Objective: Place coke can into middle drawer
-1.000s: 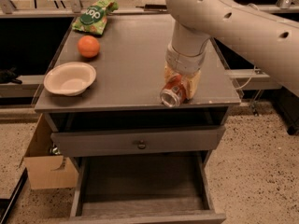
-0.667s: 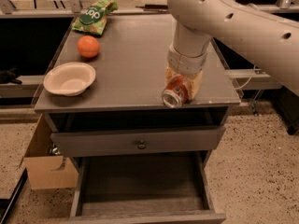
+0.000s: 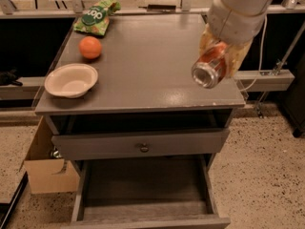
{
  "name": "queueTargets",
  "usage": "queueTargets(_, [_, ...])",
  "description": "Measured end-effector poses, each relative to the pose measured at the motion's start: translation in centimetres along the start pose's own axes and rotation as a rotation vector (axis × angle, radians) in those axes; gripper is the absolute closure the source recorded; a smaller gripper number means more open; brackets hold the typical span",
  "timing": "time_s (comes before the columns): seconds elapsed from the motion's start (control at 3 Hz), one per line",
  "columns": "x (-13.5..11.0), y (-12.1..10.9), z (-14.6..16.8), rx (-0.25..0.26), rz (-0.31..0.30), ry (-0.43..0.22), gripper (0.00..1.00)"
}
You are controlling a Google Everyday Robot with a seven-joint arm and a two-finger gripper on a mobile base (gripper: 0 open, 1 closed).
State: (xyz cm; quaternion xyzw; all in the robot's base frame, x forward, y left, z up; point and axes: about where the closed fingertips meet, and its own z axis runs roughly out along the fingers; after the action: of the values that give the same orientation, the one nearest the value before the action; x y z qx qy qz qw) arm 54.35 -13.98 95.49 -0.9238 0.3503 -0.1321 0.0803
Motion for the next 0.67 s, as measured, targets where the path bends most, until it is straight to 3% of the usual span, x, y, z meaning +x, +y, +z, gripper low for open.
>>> queueTargets(0.33, [0.08,0.09,-2.13,0.018,0.004,0.019,1.00])
queueTargets(0.67, [0.12,0.06,-2.36,0.024,0.001,0.040,1.00])
